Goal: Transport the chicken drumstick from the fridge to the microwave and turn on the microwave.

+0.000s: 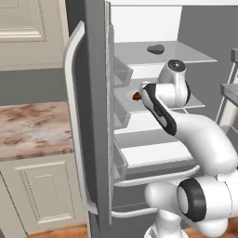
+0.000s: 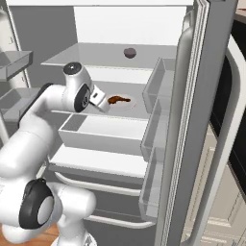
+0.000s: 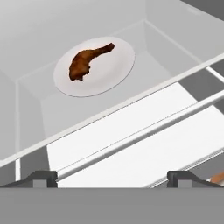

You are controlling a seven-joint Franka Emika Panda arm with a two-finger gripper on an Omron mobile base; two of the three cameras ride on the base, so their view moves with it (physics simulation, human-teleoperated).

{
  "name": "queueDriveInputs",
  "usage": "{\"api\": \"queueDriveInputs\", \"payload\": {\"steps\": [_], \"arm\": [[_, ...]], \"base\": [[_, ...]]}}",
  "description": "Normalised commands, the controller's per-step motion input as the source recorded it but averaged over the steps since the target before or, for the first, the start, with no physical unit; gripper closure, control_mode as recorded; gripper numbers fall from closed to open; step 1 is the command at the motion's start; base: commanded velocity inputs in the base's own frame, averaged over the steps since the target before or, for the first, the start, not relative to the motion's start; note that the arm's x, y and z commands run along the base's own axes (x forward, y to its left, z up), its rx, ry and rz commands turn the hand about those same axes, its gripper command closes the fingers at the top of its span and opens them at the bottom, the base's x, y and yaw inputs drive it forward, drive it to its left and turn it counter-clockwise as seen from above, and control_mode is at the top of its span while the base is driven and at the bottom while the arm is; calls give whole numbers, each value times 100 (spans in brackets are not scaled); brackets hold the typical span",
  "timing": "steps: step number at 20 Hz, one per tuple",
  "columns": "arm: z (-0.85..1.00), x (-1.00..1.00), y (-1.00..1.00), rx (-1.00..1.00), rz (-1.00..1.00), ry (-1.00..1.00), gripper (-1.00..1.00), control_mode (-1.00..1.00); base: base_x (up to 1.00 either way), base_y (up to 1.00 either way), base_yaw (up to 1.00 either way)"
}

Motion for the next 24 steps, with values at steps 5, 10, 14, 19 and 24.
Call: {"api": "queueDriveInputs", "payload": {"steps": [5,10,14,19,24], "arm": [[0,44,0,0,-6,2,-100,-100],[-12,33,0,0,-3,0,-100,-100],[-23,29,0,0,-3,-8,-100,-100],[-36,23,0,-5,-5,-18,-100,-100],[-4,13,0,-1,-5,-2,-100,-100]], "base": [[0,0,0],[0,0,0],[0,0,0],[0,0,0],[0,0,0]]}}
